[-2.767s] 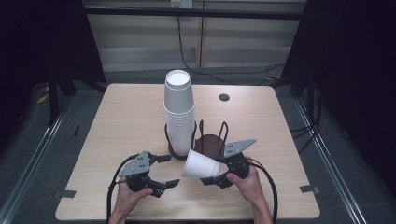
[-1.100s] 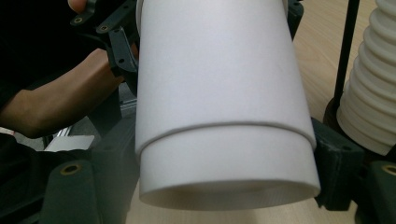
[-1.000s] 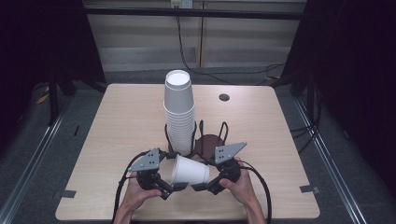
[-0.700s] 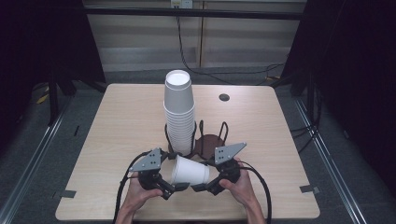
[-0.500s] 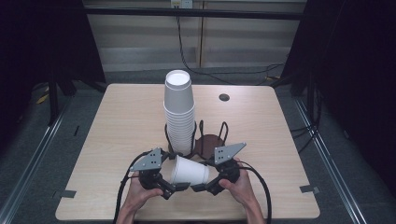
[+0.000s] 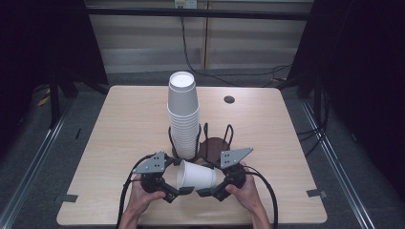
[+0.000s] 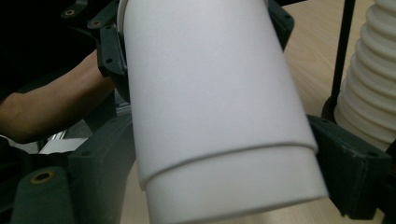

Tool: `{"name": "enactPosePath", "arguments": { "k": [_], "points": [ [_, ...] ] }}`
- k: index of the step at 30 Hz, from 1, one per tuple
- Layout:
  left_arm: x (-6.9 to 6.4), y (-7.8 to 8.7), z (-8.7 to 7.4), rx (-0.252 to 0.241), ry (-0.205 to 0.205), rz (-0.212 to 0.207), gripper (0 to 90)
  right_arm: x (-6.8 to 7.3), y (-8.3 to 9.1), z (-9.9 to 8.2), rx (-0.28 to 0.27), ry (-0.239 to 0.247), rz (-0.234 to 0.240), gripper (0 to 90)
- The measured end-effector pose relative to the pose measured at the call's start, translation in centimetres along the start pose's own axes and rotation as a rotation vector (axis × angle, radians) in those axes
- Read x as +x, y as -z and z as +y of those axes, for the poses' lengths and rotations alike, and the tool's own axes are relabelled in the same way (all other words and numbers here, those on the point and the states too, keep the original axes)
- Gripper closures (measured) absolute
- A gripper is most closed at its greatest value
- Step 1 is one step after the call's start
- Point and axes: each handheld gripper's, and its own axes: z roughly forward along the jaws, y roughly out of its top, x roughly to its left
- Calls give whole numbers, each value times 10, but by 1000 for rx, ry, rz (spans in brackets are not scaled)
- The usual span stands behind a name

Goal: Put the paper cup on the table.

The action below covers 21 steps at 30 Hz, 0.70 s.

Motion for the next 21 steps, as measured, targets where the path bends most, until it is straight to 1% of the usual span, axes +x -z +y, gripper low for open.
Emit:
{"name": "enactPosePath", "arguments": {
  "k": [2, 3, 4, 6, 8, 9, 10, 12, 16, 21],
  "points": [
    [0, 3, 1, 5, 1, 10, 94, 0, 2, 0, -5, 0, -9, 131],
    [1, 4, 1, 6, 2, 8, 94, 0, 3, -1, -9, -4, -14, 132],
    [1, 5, 1, 14, 9, 15, 94, 0, 4, -1, -16, -2, -21, 131],
    [2, 7, 1, 31, 12, 39, 94, 2, 6, -3, -37, -1, -48, 131],
    [3, 9, 1, 39, 17, 45, 94, 3, 7, -5, -49, 8, -75, 131],
    [3, 9, 1, 39, 17, 45, 94, 3, 8, -5, -59, 4, -94, 131],
    [4, 11, 1, 51, 20, 63, 94, 3, 9, -6, -67, -1, -104, 131],
    [5, 14, 3, 66, 18, 70, 94, 2, 11, -7, -86, -7, -120, 131],
    [4, 18, 7, 82, 16, 83, 93, 2, 15, -10, -110, -16, -173, 131],
    [5, 22, 6, 102, 26, 102, 93, 2, 19, -15, -135, -18, -231, 130]
  ]
}}
